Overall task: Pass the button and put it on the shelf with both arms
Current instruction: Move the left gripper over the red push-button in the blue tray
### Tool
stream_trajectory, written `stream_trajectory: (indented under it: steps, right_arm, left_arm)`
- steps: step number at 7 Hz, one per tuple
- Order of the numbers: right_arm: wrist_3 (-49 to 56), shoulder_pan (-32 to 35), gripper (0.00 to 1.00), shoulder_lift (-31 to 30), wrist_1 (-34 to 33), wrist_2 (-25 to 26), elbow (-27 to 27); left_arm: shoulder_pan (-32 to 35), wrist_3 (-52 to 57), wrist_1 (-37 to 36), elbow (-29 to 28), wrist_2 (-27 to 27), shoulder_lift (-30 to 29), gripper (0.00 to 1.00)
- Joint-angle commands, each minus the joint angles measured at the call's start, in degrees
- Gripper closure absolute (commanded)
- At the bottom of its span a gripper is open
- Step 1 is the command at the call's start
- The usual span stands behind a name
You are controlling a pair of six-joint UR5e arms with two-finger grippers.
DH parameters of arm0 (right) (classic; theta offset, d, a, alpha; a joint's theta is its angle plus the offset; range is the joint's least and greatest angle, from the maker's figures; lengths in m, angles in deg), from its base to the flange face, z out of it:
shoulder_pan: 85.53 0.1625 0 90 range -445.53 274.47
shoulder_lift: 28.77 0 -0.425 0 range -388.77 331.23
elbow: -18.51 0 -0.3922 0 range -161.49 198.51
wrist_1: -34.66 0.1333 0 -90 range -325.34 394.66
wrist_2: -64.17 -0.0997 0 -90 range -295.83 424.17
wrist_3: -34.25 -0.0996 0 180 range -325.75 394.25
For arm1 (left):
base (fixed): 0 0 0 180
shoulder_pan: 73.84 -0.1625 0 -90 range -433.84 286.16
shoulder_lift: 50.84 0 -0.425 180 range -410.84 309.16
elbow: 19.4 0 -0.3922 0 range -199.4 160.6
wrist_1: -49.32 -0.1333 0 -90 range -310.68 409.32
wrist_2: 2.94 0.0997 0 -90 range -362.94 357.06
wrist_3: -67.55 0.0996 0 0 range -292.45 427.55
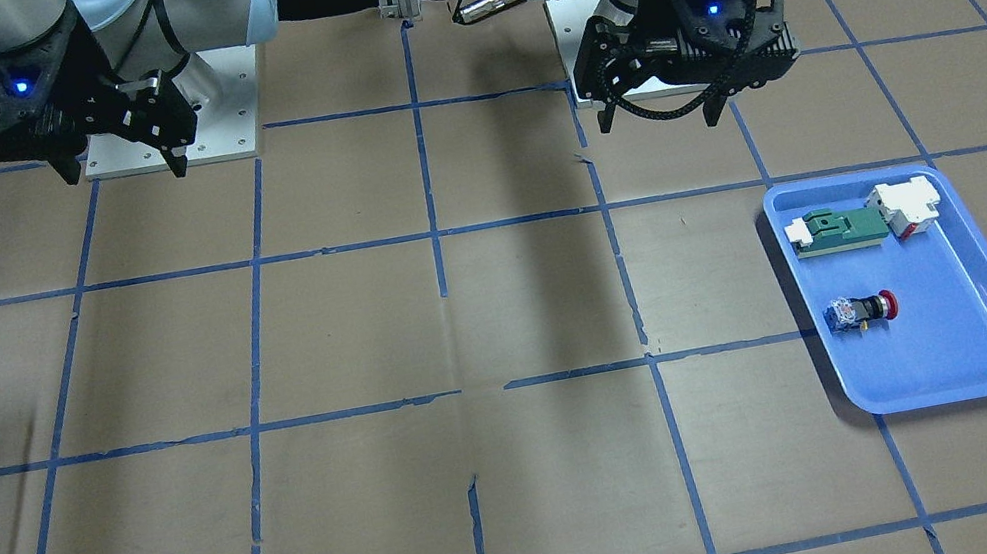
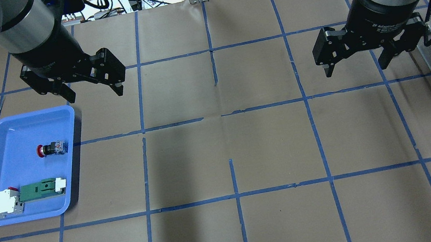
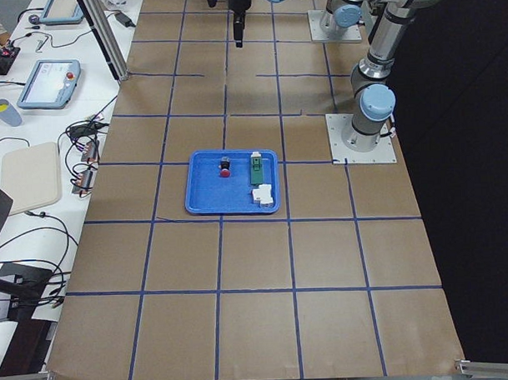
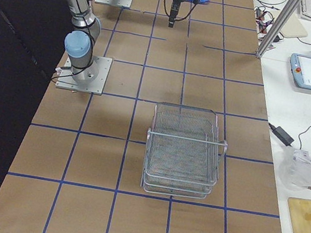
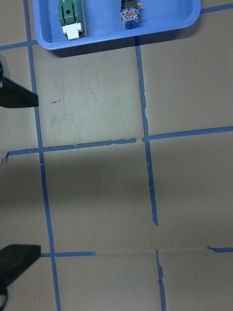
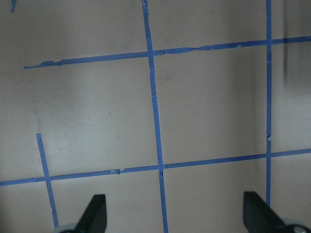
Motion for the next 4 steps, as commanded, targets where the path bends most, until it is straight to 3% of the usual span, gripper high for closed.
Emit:
stream_trajectory:
  steps: [1, 4]
  right_arm:
    - [0.00, 0.03, 0.00, 0.00, 0.00, -0.01, 0.02]
    - [0.00, 0.03, 0.00, 0.00, 0.00, 0.08, 0.02]
  left_arm:
    - [-0.70, 1.56, 0.00, 0.44, 0.00, 0.19, 0.00]
    - [-9.89, 26.45, 0.00, 1.67, -0.09, -0.67, 0.00]
